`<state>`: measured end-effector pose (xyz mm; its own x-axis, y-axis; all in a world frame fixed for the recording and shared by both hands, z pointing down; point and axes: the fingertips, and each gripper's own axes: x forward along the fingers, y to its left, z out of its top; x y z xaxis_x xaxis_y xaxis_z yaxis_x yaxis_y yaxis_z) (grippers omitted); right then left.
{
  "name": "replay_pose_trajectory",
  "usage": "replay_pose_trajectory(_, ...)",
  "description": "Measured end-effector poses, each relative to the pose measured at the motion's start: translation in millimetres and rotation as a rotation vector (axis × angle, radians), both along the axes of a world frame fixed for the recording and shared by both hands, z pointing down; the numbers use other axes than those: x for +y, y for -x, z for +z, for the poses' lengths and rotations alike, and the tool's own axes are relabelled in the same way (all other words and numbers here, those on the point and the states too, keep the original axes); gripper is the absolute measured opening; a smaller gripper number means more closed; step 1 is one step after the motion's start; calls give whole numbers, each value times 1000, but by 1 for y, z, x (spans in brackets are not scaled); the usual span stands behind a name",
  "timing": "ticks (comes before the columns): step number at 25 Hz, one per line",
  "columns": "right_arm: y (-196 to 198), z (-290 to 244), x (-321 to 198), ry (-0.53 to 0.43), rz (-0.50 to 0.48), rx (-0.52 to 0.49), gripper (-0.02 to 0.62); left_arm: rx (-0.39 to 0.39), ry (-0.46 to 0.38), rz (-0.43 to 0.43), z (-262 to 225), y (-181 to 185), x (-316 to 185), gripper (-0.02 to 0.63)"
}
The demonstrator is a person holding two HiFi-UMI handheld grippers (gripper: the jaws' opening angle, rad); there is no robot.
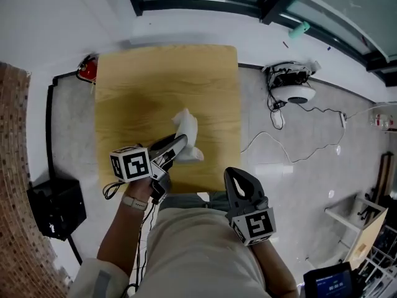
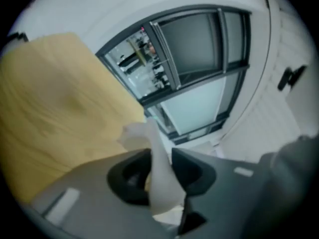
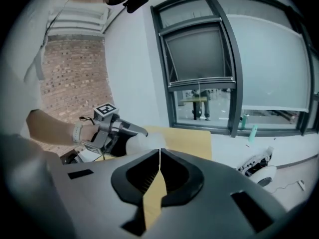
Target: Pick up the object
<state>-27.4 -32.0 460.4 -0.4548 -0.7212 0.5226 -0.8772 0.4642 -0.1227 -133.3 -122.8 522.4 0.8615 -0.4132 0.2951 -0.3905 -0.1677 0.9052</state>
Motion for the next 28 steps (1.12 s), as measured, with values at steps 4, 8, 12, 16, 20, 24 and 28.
replay_pose_trajectory(4, 14, -20, 8, -67, -122, -26, 13, 393, 38, -45, -52, -15, -1, 130)
replay_pose_trajectory(8, 12, -41, 11, -107, -177, -107, 143, 634, 27, -38, -89, -26, 11, 130)
replay_pose_trajectory(12, 23, -72, 20, -153, -355, -261, 230, 800, 47, 35, -111, -37, 35, 130)
replay_pose_trajectory(16, 44, -96, 28, -251, -526, -205, 230, 895, 46, 42, -130, -42, 46, 132)
replay_pose_trajectory(20, 53, -112, 29, -296, -525, -203, 197, 927, 41, 17, -140, -35, 51, 132)
replay_pose_trajectory(24, 51, -122, 32, -318, -592, -165, 190, 943, 7, 4, -149, -36, 51, 132)
replay_pose_trajectory(28, 51, -130, 35, -427, -620, -39, 189, 915, -45, -21, -160, -37, 45, 137)
